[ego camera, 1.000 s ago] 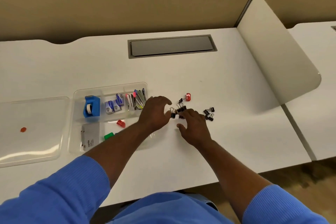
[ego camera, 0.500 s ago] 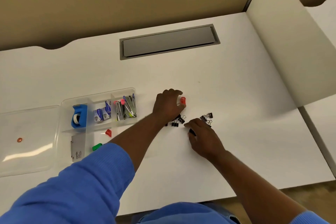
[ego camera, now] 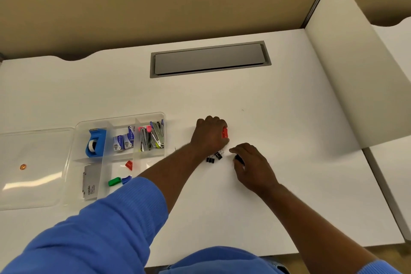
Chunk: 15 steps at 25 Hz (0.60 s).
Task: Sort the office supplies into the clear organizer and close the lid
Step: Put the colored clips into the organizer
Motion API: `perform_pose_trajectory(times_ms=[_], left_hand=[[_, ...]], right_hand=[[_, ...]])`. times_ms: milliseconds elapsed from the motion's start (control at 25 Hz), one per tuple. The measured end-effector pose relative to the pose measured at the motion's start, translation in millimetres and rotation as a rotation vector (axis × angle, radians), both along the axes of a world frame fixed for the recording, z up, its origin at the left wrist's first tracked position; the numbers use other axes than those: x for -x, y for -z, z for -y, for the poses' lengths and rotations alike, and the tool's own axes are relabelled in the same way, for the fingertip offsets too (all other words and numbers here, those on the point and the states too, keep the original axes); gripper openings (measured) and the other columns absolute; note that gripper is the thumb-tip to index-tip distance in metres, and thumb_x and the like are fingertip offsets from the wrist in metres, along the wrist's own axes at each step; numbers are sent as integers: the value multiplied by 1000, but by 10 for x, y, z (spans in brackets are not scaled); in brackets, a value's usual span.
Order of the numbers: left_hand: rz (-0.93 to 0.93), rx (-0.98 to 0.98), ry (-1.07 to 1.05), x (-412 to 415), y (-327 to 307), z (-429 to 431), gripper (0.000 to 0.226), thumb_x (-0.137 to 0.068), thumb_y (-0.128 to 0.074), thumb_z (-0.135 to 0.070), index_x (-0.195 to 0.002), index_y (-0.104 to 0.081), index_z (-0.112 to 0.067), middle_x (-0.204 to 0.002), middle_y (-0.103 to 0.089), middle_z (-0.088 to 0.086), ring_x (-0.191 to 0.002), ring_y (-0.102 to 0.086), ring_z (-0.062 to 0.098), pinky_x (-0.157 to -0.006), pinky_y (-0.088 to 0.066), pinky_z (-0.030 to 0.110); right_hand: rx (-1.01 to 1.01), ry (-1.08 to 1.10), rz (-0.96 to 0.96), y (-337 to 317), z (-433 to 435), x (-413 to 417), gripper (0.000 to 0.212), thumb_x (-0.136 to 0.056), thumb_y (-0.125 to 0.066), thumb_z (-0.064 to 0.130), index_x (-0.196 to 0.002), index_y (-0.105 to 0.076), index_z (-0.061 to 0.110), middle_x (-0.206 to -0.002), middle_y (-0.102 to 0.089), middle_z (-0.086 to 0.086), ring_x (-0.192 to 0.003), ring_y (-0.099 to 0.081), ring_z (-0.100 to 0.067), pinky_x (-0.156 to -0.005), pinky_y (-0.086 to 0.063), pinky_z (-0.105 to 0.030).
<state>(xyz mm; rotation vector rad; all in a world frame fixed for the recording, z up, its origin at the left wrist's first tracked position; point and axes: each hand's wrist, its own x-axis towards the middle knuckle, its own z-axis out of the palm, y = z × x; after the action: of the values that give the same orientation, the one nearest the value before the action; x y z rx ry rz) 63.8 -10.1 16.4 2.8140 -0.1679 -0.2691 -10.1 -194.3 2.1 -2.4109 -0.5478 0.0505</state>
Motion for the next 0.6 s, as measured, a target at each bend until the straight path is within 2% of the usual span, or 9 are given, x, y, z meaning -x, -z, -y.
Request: perform_pose_trajectory(times_ms=[160,320,600], left_hand=[[90,129,27,149,-102,-110,38,-79,-67,-37,-115,-64,-25,-108,-66,-7,-107,-55,18,-93,-36,37],[186,239,35,409,-224,-287,40,-81,-70,-36,-119,-65,-22,-109,-67,-4,-110,-56,19,-94,-37,38],[259,244,28,914,-423,-933,43,-80,-72,-40,-120,-66,-25,-111,-69,-7,-111,-57,17,-95,-40,38]], right_hand=[[-10,62,-4,-89,-78,-1,33,-87,-61,6,-116,-65,19,-106,-60,8,-94,-60,-14,-77,-48,-23],[-39,114,16,-239,-296,19,32,-87,-61,6,-116,-64,19,-105,-60,8,-90,-61,-12,-78,-52,-30],[-134,163,97,-488,-974,215,29,-86,-60,0,-111,-65,13,-106,-61,2,-93,-61,-16,-80,-52,-32]])
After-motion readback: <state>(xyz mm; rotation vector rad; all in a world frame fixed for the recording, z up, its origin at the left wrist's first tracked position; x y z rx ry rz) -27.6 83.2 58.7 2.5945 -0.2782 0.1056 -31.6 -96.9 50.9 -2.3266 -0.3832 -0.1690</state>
